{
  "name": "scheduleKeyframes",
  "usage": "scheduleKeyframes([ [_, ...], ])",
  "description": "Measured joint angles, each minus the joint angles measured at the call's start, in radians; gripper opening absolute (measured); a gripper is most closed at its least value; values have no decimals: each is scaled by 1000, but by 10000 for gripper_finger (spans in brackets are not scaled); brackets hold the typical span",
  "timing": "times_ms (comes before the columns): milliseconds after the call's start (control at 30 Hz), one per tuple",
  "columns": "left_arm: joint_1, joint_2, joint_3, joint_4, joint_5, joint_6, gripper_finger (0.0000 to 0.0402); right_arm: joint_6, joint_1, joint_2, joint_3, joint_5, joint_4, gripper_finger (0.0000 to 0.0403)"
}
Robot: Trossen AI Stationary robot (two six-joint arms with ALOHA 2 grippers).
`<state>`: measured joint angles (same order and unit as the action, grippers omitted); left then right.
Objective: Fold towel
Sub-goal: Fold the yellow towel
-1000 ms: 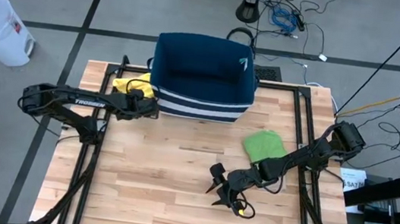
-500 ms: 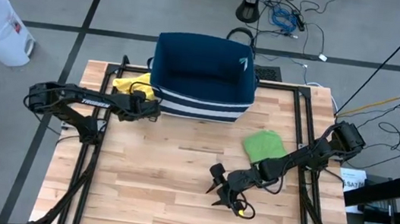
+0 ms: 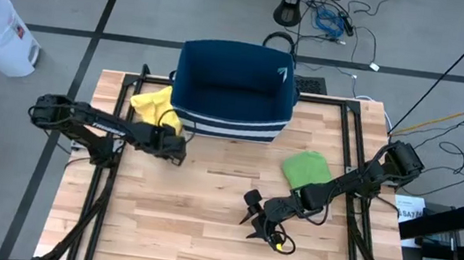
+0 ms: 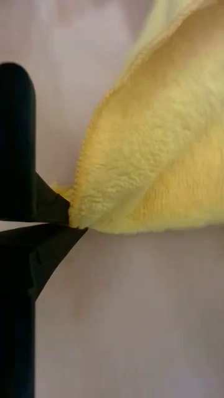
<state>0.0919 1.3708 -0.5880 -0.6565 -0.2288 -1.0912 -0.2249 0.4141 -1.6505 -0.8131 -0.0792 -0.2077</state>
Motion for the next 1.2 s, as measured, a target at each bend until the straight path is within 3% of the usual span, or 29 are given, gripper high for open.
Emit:
scheduleKeyframes([
  [300,-232,0,0,265,153,-127,1,2,-2,0,0,0,3,207],
  [500,-334,0,0,587,120,-144,1,4,-2,0,0,0,2,207],
  [700,-376,0,0,929,58,-23,0,4,-2,0,0,12,-6,207],
  [900,-379,0,0,1137,56,134,0,35,-3,0,0,170,-2,207],
  [1067,-408,0,0,1249,117,242,0,72,-3,0,0,345,2,207],
  [1200,-449,0,0,1286,135,283,0,95,-10,0,0,373,-1,207],
])
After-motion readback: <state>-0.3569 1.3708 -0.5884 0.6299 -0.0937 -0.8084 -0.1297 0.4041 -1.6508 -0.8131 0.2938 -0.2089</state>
